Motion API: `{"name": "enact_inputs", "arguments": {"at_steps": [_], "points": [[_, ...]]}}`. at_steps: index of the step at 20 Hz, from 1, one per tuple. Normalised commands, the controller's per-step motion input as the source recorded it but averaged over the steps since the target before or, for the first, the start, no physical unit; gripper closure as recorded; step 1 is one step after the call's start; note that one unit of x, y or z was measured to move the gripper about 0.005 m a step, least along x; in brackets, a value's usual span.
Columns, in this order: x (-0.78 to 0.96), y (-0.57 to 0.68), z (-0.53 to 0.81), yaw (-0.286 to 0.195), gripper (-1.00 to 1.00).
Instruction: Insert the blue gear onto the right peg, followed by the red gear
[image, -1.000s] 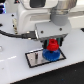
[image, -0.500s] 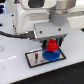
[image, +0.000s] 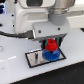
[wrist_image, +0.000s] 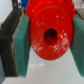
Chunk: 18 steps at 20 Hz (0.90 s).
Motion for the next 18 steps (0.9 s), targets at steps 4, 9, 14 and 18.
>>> {"name": "enact_inputs", "arguments": {"at_steps": [4,9,14,18], "points": [[0.29,-0.01,0.03,0.000,1.00],[0.27,0.00,0.00,0.000,1.00],[0.21,0.00,-0.04,0.000,1.00],[0.33,0.01,0.14,0.000,1.00]]}}
